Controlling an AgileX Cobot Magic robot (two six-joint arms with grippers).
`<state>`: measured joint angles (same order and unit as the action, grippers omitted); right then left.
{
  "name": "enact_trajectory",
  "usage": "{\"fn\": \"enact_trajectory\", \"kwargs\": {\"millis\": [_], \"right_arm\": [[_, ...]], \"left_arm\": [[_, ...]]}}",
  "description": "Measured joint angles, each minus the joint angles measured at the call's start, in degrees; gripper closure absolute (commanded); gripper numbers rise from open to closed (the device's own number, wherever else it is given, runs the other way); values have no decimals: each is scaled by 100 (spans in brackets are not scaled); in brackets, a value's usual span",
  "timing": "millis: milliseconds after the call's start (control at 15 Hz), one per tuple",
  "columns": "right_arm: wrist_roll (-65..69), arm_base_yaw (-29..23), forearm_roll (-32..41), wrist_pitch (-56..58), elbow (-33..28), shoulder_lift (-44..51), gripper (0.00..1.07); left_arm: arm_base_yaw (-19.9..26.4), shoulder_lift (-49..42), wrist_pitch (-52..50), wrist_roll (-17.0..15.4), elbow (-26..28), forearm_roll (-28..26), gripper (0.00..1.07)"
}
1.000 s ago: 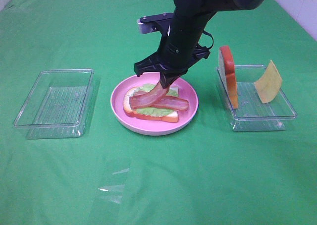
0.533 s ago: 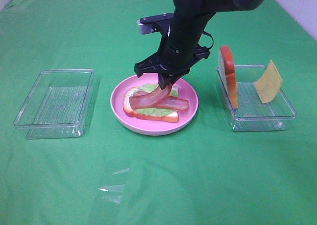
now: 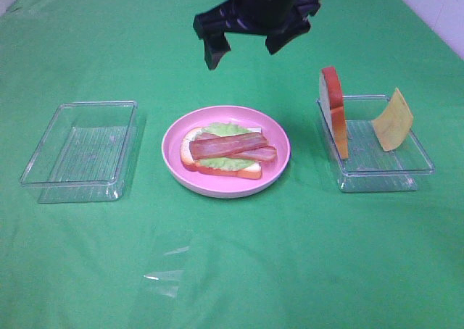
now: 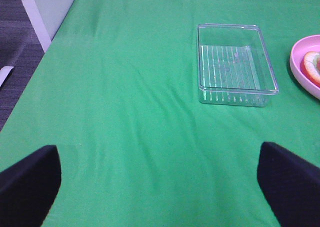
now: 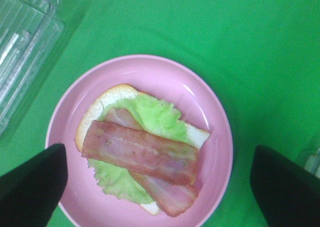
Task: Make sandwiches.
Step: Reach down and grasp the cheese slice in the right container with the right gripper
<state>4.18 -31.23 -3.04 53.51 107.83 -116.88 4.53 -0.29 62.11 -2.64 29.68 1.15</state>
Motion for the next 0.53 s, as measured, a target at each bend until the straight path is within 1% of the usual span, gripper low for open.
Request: {"fn": "enact_trajectory", "kwargs": {"millis": [67, 200, 333, 400, 533], "right_arm": [[0, 11, -29, 166, 189, 11, 11], [-46, 229, -103, 676, 773, 46, 11], [-52, 699, -143, 1089, 1117, 63, 11], [-92, 1123, -149, 1341, 1152, 69, 11], [-195, 1713, -166, 1581, 1152, 69, 11]], "left_arm": [[0, 0, 0, 0, 0, 0, 6], [0, 0, 0, 0, 0, 0, 6], [0, 0, 0, 0, 0, 0, 6], [0, 0, 0, 0, 0, 0, 6], [0, 0, 0, 0, 0, 0, 6]]}}
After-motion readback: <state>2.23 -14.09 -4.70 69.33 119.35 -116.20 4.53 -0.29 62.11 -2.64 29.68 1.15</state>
